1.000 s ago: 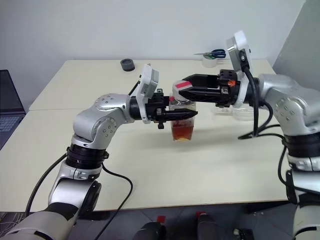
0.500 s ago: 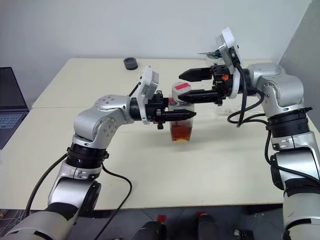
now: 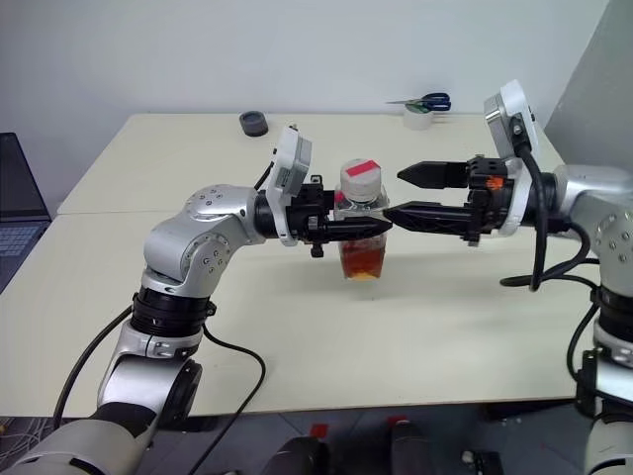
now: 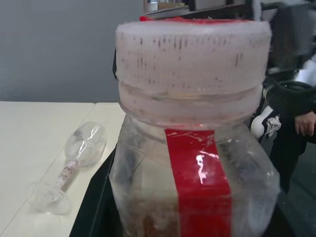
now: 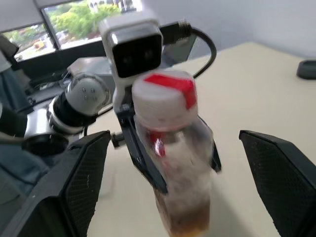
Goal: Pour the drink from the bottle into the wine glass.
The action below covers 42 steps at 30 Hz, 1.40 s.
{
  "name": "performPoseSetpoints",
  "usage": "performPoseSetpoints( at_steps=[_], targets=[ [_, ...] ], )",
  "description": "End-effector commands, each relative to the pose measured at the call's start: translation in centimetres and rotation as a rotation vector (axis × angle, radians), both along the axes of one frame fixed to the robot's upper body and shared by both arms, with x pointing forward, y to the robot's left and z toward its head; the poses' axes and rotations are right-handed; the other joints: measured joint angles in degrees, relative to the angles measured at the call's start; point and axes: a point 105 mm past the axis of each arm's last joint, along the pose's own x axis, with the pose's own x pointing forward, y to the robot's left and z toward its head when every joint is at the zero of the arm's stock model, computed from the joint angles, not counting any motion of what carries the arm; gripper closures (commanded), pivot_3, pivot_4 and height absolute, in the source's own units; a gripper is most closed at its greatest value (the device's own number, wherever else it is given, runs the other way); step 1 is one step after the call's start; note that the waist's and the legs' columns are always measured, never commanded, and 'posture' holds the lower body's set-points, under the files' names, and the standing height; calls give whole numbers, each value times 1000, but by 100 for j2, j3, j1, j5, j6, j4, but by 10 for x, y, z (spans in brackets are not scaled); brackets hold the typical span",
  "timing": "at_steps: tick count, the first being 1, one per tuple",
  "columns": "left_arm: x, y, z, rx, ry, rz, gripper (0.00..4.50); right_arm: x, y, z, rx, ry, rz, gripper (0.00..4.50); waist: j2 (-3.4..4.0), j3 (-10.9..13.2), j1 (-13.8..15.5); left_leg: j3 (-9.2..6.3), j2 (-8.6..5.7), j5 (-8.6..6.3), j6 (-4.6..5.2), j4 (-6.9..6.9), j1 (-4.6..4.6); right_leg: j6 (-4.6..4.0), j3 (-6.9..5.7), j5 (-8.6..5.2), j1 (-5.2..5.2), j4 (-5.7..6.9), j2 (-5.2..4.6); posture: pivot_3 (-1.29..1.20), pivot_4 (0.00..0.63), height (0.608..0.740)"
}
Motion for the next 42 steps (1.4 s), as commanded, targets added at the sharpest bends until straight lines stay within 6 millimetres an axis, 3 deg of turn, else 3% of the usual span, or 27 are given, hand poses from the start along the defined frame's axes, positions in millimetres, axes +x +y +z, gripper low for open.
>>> performPoseSetpoints(
  at_steps=[1, 8, 17, 20, 26, 36, 39, 42],
  targets=[
    [-5, -2, 16, -38, -64, -25, 2749, -9, 8, 15, 92, -66, -105, 47, 0, 0, 14, -2, -2, 0, 0, 5, 0, 0, 0, 0, 0, 7, 0, 0, 150, 740],
    [-4, -8, 19, -43, -67, -50, 2749, -10, 21, 19, 174, -93, -213, 47, 0, 0, 9, -3, -6, 1, 2, 8, 5, 0, -9, 0, 0, 24, 1, 0, 150, 740],
    [-3, -10, 21, -41, -71, -62, 2749, -19, 28, 14, 140, -105, -206, 47, 1, -1, -14, -1, -2, 1, 3, 7, 9, 0, -12, -1, -1, 28, 6, 0, 150, 740],
    [-3, -9, 21, -41, -71, -59, 2749, -20, 28, 13, 133, -106, -202, 598, 1, -1, -14, 1, -3, 1, 4, 7, 9, 0, -13, -1, -1, 28, 7, 0, 150, 740],
    [-3, -8, 19, -37, -67, -53, 2749, -18, 26, 16, 140, -125, -215, 2575, 1, -1, -13, 2, -2, 1, 4, 7, 9, 1, -13, -1, 0, 28, 8, 0, 150, 740],
    [-4, -7, 19, -36, -65, -51, 2749, -18, 28, 17, 144, -132, -189, 2573, 1, -1, -11, 2, 0, 1, 4, 7, 9, 1, -13, -1, 0, 28, 10, 0, 150, 740],
    [-8, -11, 18, -33, -61, -80, 2749, -17, 27, 15, 133, -97, -40, 2573, 0, 0, -10, 3, 0, 1, 4, 7, 9, 1, -14, -1, 1, 27, 10, 0, 150, 740],
    [-12, -13, 16, -22, -64, -106, 2749, -3, 23, 9, 79, -65, 78, 2573, 1, 0, -16, 9, 0, 0, 7, 7, 12, 1, -13, -1, 4, 27, 29, 0, 150, 740]
  ],
)
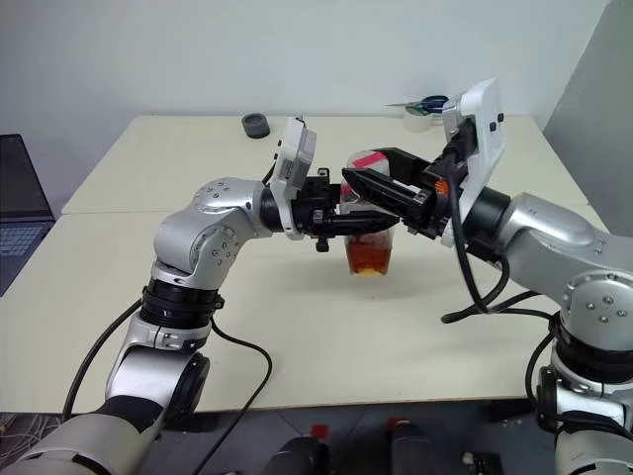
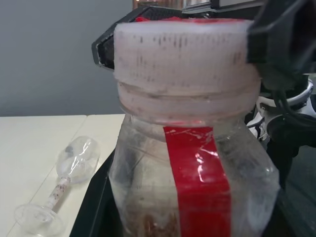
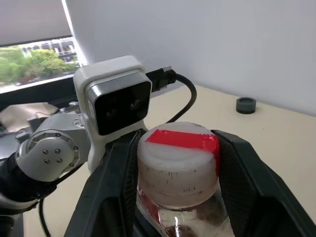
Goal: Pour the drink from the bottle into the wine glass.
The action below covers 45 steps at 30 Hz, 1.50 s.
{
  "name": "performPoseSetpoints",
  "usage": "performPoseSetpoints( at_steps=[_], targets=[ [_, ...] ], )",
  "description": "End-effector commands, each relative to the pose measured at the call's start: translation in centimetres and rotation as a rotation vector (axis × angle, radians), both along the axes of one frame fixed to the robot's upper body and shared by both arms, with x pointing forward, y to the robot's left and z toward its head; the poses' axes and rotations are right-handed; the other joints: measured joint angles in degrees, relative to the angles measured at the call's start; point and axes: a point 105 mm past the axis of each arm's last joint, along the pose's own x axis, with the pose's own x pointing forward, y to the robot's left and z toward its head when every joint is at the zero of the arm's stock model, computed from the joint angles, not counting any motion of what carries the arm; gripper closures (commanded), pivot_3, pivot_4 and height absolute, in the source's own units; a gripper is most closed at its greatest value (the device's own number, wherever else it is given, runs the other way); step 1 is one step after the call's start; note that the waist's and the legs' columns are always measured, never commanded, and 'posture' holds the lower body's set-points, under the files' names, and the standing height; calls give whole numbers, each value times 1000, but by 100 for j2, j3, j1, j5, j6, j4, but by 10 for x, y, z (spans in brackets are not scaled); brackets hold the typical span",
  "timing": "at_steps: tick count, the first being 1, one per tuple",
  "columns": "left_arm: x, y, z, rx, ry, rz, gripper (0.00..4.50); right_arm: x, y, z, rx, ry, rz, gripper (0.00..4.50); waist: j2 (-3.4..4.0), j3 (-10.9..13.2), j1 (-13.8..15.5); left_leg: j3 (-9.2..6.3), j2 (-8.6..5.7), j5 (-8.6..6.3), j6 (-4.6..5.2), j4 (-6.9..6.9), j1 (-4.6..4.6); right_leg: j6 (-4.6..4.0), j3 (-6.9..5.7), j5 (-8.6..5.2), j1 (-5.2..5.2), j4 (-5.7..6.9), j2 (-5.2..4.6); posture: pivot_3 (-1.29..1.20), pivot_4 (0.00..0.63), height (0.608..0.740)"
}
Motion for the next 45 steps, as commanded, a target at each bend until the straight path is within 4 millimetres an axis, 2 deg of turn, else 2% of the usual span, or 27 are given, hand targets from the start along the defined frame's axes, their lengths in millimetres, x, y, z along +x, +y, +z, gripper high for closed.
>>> performPoseSetpoints(
  at_steps=[1, 5, 9, 13, 18, 25, 26, 31, 39, 42, 45],
  targets=[
    [-14, -6, 11, -11, -63, -61, 2749, 4, 4, 2, -40, -19, 218, 2573, 0, 0, -10, 4, 0, -1, 1, 0, 2, 0, 2, 0, 0, 1, 9, 0, 150, 740],
    [-21, -8, 10, 0, -67, -87, 2749, 18, 9, -15, -173, 14, 403, 2573, 0, 0, -37, 17, 8, -1, 3, -4, 12, 0, 10, 0, -1, 5, 18, 0, 150, 740],
    [-26, -9, 11, -2, -67, -108, 2749, 21, 20, -18, -233, 1, 531, 2573, -1, 1, -23, 15, 9, -1, 1, -1, 8, 0, 10, 0, -3, 3, 14, 0, 150, 740],
    [-28, -8, 10, 1, -66, -112, 2749, 25, 26, -17, -272, -26, 578, 2573, -1, 1, -8, 7, 8, 0, -1, 1, 5, -1, 8, 0, -6, 3, 3, 0, 150, 740],
    [-27, -7, 8, -1, -63, -107, 2749, 24, 22, -13, -291, -34, 572, 2573, -1, 1, -4, 4, 5, 0, -2, 1, 4, -1, 5, 1, -6, 2, -12, 0, 150, 740],
    [-24, -7, 7, -7, -67, -101, 2749, 19, 4, -9, -302, 0, 527, 219, -1, 1, 7, 3, 2, 0, -3, 1, 0, -1, 2, 1, -9, 3, -19, 0, 150, 740],
    [-24, -7, 7, -6, -67, -101, 2749, 17, 0, -8, -309, 2, 520, 18, -1, 1, 8, 2, 2, 0, -3, 1, 0, -1, 2, 1, -9, 3, -20, 0, 150, 740],
    [-23, -7, 6, -6, -67, -106, 2749, 10, -16, 1, -314, 13, 456, 18, -1, 1, 7, 5, 0, 0, -3, 1, 0, -1, 4, 1, -9, 3, -21, 0, 150, 740],
    [-20, -9, 7, -22, -68, -95, 2749, 2, -37, 27, -237, -26, 261, 18, -1, 1, 15, 3, 1, 0, -2, 0, -1, -1, 2, 1, -8, 3, -21, 0, 150, 740],
    [-19, -9, 7, -28, -68, -82, 2749, -4, -39, 33, -172, -57, 175, 18, -2, 1, 20, 6, 1, 0, -2, 0, -2, -1, 5, 1, -8, 3, -21, 0, 150, 740],
    [-18, -9, 8, -32, -66, -76, 2749, -9, -33, 28, -143, -108, 99, 18, -1, 1, 20, 4, 2, 0, -2, 0, -1, -1, 6, 1, -7, 4, -21, 0, 150, 740]
  ],
)
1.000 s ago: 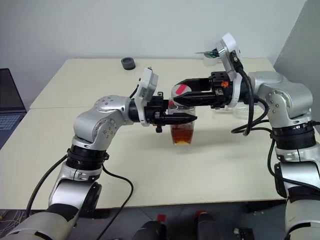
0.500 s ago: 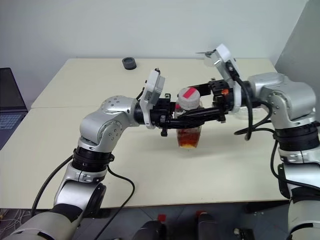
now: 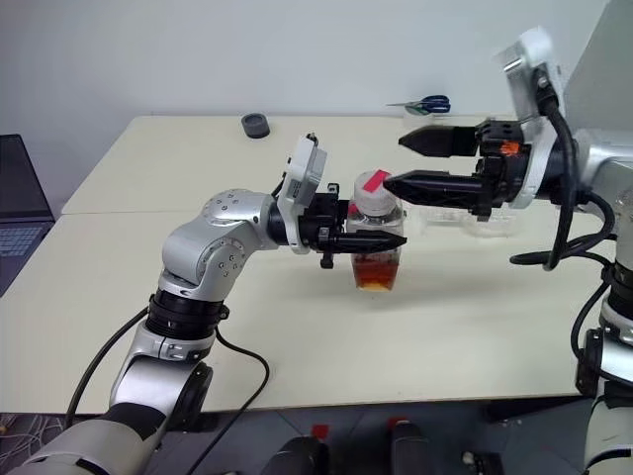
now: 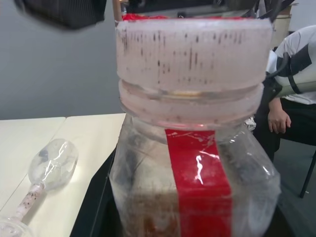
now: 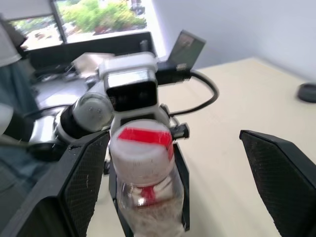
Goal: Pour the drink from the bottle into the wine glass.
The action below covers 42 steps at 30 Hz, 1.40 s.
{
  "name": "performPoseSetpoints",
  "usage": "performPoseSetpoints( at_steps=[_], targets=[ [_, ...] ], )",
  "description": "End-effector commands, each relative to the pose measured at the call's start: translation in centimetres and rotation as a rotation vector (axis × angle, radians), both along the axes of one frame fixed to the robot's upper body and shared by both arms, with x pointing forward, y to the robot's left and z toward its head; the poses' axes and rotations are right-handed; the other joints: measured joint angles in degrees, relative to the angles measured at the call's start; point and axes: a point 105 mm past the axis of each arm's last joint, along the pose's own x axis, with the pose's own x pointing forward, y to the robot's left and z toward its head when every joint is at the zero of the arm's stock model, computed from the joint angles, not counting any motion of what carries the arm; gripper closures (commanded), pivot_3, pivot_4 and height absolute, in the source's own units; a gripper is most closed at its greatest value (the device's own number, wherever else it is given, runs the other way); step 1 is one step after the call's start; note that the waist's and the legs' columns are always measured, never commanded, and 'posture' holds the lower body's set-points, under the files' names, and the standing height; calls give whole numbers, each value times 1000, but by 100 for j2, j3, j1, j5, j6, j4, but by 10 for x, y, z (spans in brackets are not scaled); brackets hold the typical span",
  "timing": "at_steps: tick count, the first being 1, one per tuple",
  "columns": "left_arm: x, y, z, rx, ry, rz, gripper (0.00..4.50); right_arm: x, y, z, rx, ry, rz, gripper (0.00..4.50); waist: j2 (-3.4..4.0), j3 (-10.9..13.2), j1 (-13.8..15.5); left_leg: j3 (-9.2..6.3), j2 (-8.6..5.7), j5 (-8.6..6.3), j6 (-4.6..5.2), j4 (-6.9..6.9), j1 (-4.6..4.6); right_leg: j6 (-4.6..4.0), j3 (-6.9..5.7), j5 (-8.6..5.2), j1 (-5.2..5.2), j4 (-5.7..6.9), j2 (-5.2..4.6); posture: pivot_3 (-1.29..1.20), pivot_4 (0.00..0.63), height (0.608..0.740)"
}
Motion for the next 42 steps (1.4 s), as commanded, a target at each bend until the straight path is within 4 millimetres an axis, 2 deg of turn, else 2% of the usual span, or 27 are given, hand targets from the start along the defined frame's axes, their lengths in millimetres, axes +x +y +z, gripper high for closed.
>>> performPoseSetpoints(
  at_steps=[1, 4, 7, 20, 27, 42],
  targets=[
    [-4, -2, 18, -45, -62, -8, 2749, -13, 9, 2, 58, -93, -77, 18, 0, 0, -2, 1, 0, 0, 0, 0, 0, 0, 0, 0, -1, 2, 0, 0, 150, 740],
    [-2, -2, 18, -47, -63, 5, 2749, -23, 21, -12, 76, -129, -119, 18, 0, -1, 0, 2, 0, 0, 0, -1, 0, 0, 4, 0, -2, 4, 0, 0, 150, 740],
    [0, -2, 20, -48, -64, 9, 2749, -24, 26, -21, 88, -151, -170, 18, 0, -1, 2, -4, -3, 0, 0, 1, -2, 0, 2, 0, 0, 2, -1, 0, 150, 740],
    [1, -5, 23, -49, -68, -1, 2749, -15, 36, -8, 185, -201, -236, 18, 1, -1, -13, -2, -2, 0, 0, 2, 3, 0, -1, 0, 2, 4, 4, 0, 150, 740],
    [1, -4, 23, -47, -68, 2, 2749, -11, 31, -7, 199, -193, -247, 18, 1, -1, -13, -2, -2, 0, 1, 2, 3, 0, -1, 0, 2, 4, 4, 0, 150, 740],
    [1, -4, 22, -51, -67, -1, 2749, -11, 9, -14, 140, -183, -310, 18, 0, -1, -11, -1, -1, 0, 1, 2, 3, 0, -2, 0, 4, 3, 5, 0, 150, 740]
  ],
)
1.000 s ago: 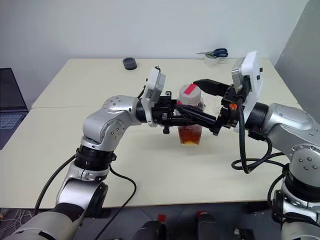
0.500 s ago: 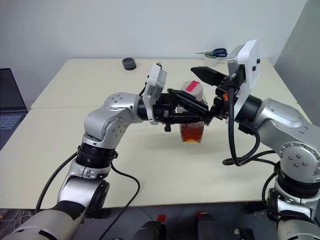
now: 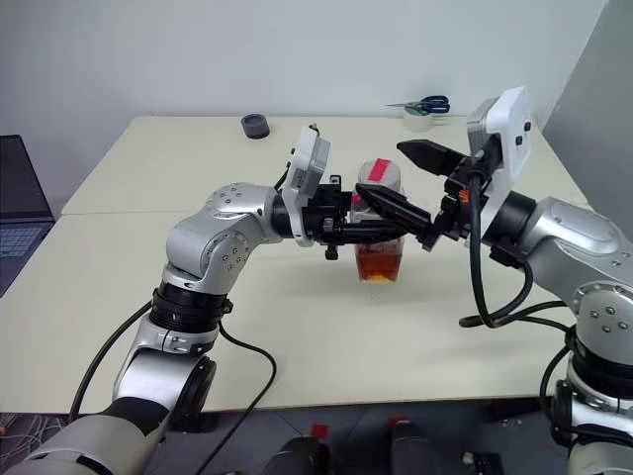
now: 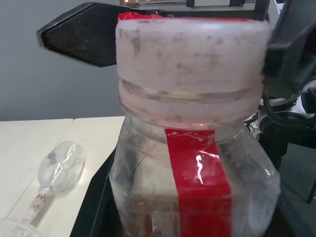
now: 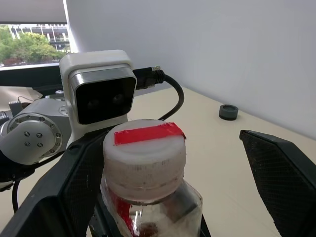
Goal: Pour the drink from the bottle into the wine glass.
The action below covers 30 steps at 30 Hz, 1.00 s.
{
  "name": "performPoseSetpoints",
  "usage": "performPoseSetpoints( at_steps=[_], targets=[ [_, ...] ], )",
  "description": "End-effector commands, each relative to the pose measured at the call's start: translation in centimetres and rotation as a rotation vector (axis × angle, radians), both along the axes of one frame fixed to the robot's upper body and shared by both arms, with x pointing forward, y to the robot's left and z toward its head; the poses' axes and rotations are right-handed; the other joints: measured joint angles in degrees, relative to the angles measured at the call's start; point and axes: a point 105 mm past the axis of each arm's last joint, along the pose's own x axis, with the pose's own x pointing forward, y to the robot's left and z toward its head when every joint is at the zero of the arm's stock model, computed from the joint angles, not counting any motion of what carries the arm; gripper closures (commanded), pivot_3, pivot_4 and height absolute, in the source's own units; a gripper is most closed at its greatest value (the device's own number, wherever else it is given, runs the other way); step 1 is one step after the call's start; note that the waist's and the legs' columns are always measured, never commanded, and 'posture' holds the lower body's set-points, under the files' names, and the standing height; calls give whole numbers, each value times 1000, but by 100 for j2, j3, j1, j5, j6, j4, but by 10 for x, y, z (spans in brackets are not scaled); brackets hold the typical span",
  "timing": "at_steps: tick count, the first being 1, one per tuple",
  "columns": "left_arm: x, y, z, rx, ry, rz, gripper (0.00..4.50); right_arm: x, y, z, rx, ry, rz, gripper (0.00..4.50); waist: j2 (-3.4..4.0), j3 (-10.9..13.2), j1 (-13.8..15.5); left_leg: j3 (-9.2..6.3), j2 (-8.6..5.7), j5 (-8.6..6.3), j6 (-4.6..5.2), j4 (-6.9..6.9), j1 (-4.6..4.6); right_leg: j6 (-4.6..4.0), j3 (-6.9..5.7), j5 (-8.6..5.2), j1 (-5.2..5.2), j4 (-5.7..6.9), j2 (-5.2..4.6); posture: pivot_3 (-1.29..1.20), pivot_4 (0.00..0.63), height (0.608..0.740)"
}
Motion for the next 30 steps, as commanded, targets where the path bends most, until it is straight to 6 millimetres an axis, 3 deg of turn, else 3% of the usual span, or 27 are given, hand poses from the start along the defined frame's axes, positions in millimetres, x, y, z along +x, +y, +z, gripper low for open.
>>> performPoseSetpoints(
  at_steps=[1, 21, 30],
  targets=[
    [-6, -1, 17, -40, -71, -23, 2749, -4, -9, 10, 17, -55, -28, 18, 0, 0, 0, 0, 0, 0, 0, 0, 0, 0, 0, 0, 0, 0, 0, 0, 150, 740],
    [-7, -1, 16, -42, -70, -27, 2749, -10, -18, 12, 11, -60, -68, 18, 0, 0, 1, 0, 1, 0, 0, 0, 0, 0, 1, 0, 2, -1, 2, 0, 150, 740],
    [-7, -1, 15, -39, -70, -27, 2749, -29, -19, 12, 8, -15, 3, 18, -1, 0, 4, 2, 3, 0, 1, 0, 1, 0, 1, 0, 5, -2, 3, 0, 150, 740]
  ],
)
